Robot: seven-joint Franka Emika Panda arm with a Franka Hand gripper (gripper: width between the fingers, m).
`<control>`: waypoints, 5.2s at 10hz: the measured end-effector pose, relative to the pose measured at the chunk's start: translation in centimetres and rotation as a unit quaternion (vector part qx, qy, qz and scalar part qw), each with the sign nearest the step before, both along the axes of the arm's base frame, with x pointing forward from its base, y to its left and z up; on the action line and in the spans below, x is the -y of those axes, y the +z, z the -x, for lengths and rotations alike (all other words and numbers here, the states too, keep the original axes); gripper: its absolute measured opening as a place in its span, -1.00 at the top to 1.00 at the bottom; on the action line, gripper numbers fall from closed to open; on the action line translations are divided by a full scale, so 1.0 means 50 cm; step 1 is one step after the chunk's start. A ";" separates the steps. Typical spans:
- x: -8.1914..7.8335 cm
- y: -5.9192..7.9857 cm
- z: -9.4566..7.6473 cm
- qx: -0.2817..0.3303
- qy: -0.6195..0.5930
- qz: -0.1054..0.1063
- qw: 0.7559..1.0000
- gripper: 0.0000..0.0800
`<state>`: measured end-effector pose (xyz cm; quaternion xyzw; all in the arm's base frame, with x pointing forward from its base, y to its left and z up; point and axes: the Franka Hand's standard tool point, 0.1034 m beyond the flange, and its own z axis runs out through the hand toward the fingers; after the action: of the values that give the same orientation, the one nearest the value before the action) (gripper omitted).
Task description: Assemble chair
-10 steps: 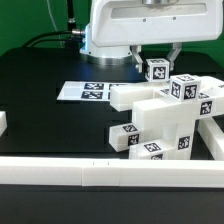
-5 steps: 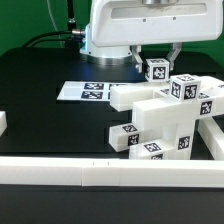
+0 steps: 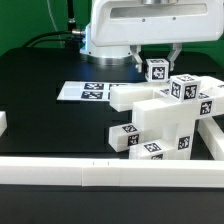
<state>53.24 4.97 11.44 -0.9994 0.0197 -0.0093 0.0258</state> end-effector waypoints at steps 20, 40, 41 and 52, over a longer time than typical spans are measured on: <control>-0.011 -0.001 -0.011 -0.011 -0.406 -0.035 0.913 -0.60; 0.007 0.000 -0.017 0.025 0.061 0.005 0.998 0.30; 0.007 0.000 -0.018 0.024 0.031 0.004 0.999 0.30; 0.001 -0.002 -0.016 -0.016 -0.522 -0.053 0.851 0.30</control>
Offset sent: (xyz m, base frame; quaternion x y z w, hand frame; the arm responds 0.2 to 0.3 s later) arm -0.0148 -0.0096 -0.0055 0.0085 -0.0335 0.2415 0.9698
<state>54.05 4.90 11.34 -0.8389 0.5398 -0.0039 0.0694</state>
